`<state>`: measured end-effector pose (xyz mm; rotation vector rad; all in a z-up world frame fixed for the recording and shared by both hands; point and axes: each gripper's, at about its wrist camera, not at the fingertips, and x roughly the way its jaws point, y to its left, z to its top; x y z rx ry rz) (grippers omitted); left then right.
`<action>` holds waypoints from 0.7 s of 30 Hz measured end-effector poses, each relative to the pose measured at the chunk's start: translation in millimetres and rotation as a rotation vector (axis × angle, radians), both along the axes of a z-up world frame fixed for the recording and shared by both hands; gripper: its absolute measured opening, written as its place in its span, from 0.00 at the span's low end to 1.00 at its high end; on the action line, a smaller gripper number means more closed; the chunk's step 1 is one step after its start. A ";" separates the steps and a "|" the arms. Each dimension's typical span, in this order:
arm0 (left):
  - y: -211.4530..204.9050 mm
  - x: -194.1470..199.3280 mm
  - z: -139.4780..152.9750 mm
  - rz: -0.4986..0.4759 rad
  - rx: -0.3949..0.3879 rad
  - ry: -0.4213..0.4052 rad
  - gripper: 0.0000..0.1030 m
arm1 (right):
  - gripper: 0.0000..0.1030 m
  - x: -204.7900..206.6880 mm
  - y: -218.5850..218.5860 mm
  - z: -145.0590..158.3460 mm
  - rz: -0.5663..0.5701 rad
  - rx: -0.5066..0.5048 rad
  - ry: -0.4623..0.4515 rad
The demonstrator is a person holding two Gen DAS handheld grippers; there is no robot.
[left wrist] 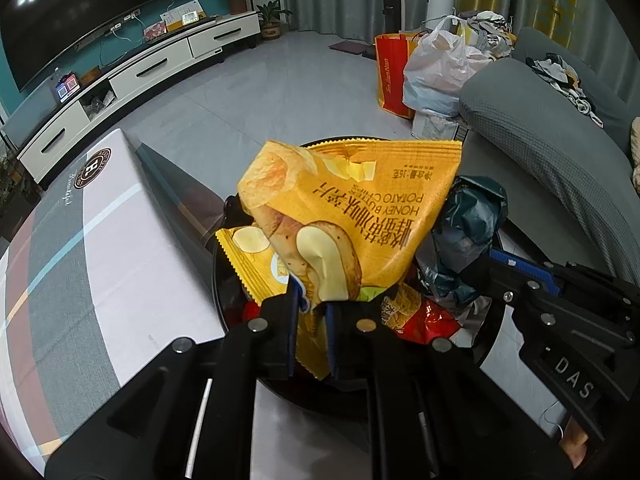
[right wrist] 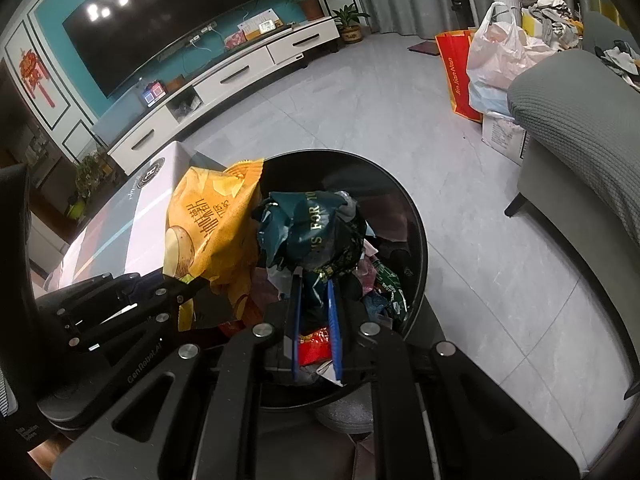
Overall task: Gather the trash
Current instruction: 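Carry the yellow chip bag and green bag over the black bin, then lower both bags into the bin and open both tools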
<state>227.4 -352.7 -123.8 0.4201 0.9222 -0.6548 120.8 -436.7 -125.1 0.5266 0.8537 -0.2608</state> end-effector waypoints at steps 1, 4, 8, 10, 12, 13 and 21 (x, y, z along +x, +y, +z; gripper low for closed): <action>-0.3 0.1 -0.3 0.000 0.000 0.003 0.14 | 0.13 0.0 -0.5 -0.1 -0.001 0.002 -0.001; -0.8 -0.1 -0.8 0.001 0.001 0.005 0.14 | 0.13 0.1 -0.4 -0.2 -0.001 0.000 0.003; -0.4 -0.1 -1.1 0.002 0.000 0.007 0.14 | 0.13 -0.3 -2.4 -1.1 -0.001 0.001 0.008; -0.2 0.1 -1.6 0.003 0.000 0.008 0.15 | 0.13 -0.8 -2.4 -1.6 -0.002 0.003 0.009; -0.5 0.9 -2.5 0.004 0.002 0.011 0.15 | 0.13 -0.7 -2.6 -1.7 -0.002 0.003 0.010; -0.6 1.5 -2.9 0.004 0.003 0.010 0.16 | 0.13 -0.8 -2.6 -1.7 -0.001 0.003 0.010; -0.7 0.3 -4.2 0.004 0.010 0.014 0.17 | 0.14 -0.7 -2.0 -1.5 0.004 -0.001 0.006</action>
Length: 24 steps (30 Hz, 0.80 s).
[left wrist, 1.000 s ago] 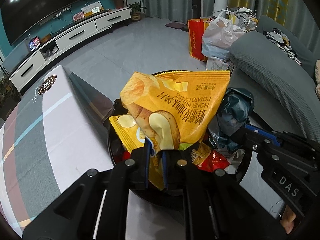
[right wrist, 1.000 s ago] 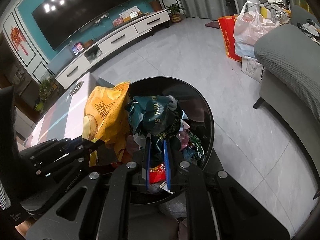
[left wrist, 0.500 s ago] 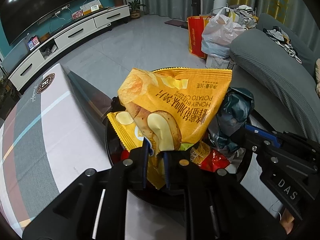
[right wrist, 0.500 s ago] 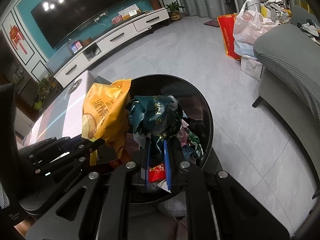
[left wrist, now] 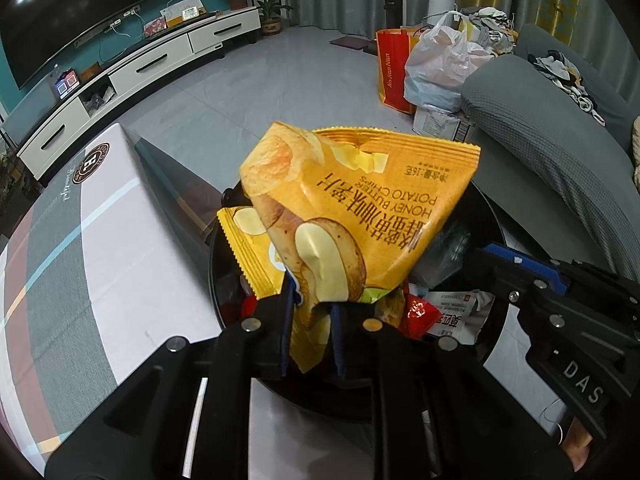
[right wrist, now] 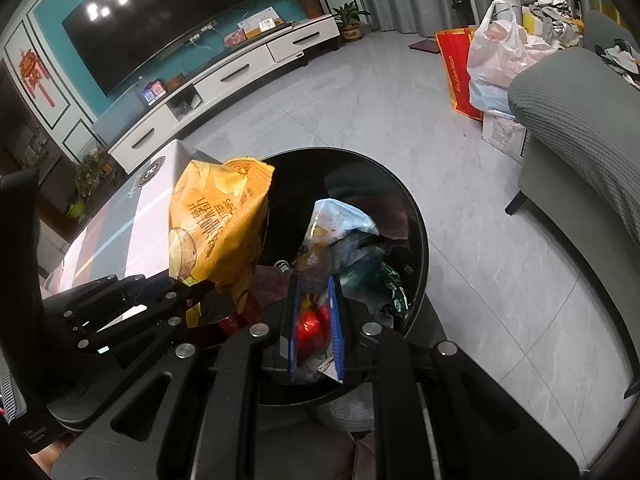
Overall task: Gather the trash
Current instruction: 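Lower both bags into the bin and open both tools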
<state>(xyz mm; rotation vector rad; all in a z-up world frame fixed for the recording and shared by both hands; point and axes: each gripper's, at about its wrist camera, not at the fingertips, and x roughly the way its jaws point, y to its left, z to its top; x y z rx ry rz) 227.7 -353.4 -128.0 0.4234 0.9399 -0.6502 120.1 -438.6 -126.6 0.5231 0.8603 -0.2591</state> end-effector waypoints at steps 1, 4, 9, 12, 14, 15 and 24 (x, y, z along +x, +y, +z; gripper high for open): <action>0.5 -0.3 0.4 0.000 0.000 0.000 0.17 | 0.14 0.2 0.3 0.0 0.001 -0.001 0.000; 1.1 -0.1 0.5 0.000 0.001 0.000 0.18 | 0.14 0.6 0.7 -0.3 0.001 -0.002 0.002; 3.0 -0.3 2.1 0.000 0.001 -0.001 0.21 | 0.14 0.8 1.3 0.2 0.000 -0.001 -0.002; 4.0 -1.0 3.7 -0.002 0.001 -0.002 0.23 | 0.14 0.8 1.2 0.3 0.001 -0.003 -0.001; 5.0 -1.6 5.3 -0.001 -0.002 -0.003 0.23 | 0.14 0.9 1.4 0.6 0.001 -0.002 -0.002; 5.6 -1.7 5.6 -0.001 -0.002 -0.003 0.23 | 0.14 1.0 1.5 0.7 0.002 -0.002 -0.002; 8.4 -4.0 11.3 -0.006 -0.014 -0.008 0.30 | 0.14 0.7 1.2 2.3 -0.002 -0.002 -0.005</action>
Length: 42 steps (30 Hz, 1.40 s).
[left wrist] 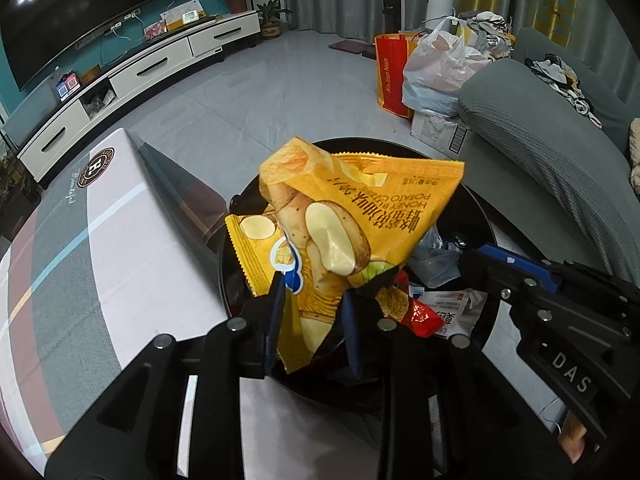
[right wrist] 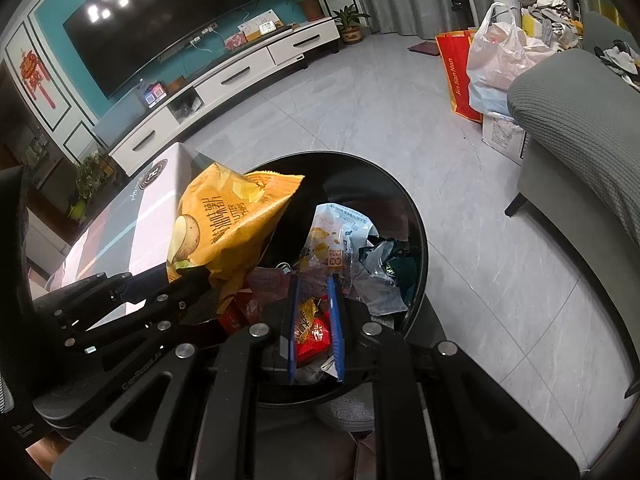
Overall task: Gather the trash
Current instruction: 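Lower both bags into the bin and open both tools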
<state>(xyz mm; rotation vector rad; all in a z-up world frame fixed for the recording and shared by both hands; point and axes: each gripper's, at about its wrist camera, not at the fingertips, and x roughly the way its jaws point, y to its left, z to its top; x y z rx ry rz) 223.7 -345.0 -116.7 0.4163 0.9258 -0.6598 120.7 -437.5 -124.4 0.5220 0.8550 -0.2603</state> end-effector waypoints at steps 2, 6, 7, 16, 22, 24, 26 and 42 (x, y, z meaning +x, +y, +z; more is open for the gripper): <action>-0.5 -0.8 1.5 -0.001 -0.004 -0.002 0.33 | 0.14 -0.4 0.0 0.6 0.000 0.001 -0.002; 0.1 -1.6 2.2 -0.003 -0.003 -0.006 0.36 | 0.15 -2.1 0.6 4.2 -0.004 0.001 -0.007; 0.3 -2.6 2.3 -0.003 -0.002 -0.007 0.37 | 0.15 -2.7 0.6 5.0 -0.006 0.001 -0.010; 7.5 -1.0 8.0 0.008 -0.017 -0.007 0.46 | 0.16 -5.4 1.5 7.2 -0.008 -0.003 -0.015; 16.2 -2.4 12.6 0.015 -0.032 -0.008 0.56 | 0.18 -8.9 2.1 11.8 -0.010 -0.015 -0.023; 19.2 -2.4 13.8 0.020 -0.036 -0.008 0.58 | 0.19 -10.3 3.9 13.6 -0.011 -0.025 -0.024; 22.9 -2.7 15.1 0.024 -0.038 -0.005 0.61 | 0.20 -12.1 4.8 14.4 -0.012 -0.029 -0.026; 42.0 -14.2 30.4 0.059 -0.077 -0.010 0.87 | 0.50 -23.9 13.2 26.7 -0.017 -0.055 -0.049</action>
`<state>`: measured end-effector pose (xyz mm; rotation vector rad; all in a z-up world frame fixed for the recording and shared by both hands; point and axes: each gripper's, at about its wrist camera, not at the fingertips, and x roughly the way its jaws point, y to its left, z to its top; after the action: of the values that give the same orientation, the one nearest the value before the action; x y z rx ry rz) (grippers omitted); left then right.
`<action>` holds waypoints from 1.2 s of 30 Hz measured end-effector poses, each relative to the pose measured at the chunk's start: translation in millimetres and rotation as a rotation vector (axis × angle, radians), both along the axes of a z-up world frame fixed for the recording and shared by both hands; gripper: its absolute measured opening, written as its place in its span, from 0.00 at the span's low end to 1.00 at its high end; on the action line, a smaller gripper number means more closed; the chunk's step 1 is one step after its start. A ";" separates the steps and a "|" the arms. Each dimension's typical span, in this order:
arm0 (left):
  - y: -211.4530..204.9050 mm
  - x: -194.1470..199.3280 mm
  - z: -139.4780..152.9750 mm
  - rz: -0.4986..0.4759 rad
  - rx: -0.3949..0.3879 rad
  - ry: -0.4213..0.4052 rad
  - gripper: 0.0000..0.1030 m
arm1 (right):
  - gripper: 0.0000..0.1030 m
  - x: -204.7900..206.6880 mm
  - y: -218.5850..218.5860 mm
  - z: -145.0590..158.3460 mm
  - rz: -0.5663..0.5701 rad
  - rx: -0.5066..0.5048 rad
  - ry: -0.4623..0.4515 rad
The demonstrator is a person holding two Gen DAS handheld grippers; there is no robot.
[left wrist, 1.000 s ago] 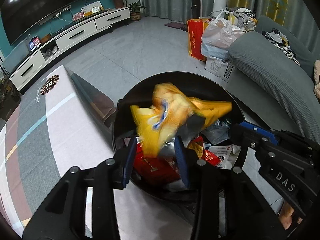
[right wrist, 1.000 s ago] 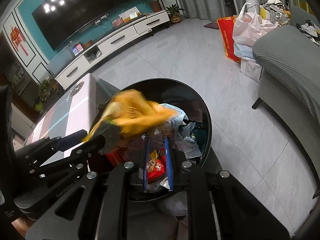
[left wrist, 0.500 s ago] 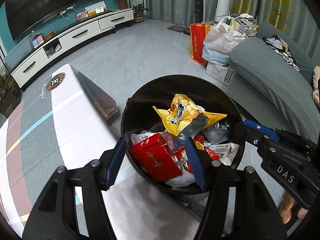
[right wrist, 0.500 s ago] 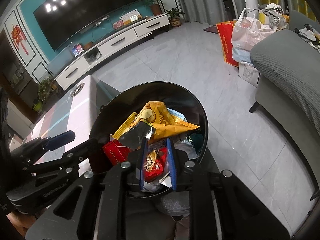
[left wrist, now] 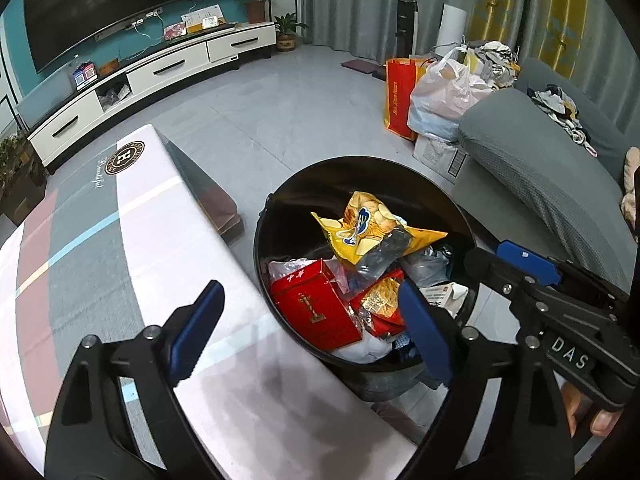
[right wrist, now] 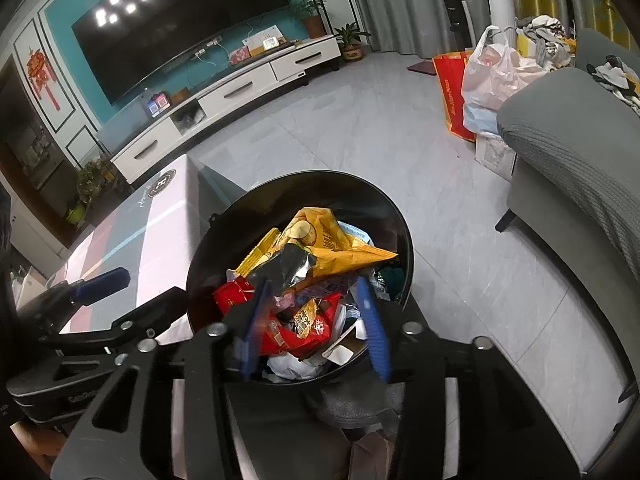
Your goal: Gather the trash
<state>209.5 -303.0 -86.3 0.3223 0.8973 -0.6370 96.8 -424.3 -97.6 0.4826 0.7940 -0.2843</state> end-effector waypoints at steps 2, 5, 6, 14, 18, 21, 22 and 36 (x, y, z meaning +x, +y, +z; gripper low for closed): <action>3.3 -2.6 3.3 0.005 -0.002 -0.005 0.92 | 0.53 -1.7 2.0 1.6 -0.001 -0.007 -0.003; 8.6 -6.5 8.5 0.013 -0.006 -0.012 0.95 | 0.55 -2.6 3.5 2.4 -0.003 -0.010 -0.001; 9.8 -7.2 9.8 0.016 -0.006 -0.013 0.97 | 0.58 -3.1 3.9 2.3 -0.003 -0.011 0.000; 27.5 -16.9 21.0 0.049 0.009 -0.027 0.97 | 0.76 -14.1 10.8 11.9 -0.015 -0.055 0.003; 35.0 -24.9 27.9 0.046 -0.006 -0.018 0.97 | 0.86 -21.6 17.2 20.4 -0.018 -0.090 0.006; 41.6 -35.0 38.0 0.044 -0.028 -0.030 0.97 | 0.93 -29.6 23.7 29.1 -0.021 -0.137 0.019; 43.7 -38.4 41.7 0.046 -0.032 -0.035 0.97 | 0.97 -32.2 25.0 31.1 -0.023 -0.149 0.021; 83.1 -80.8 86.4 0.089 -0.144 -0.022 0.97 | 0.97 -70.4 53.0 80.9 -0.041 -0.232 -0.033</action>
<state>128.7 -219.9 0.1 0.1589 0.8349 -0.6110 26.4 -371.2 -16.7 0.2847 0.7090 -0.4006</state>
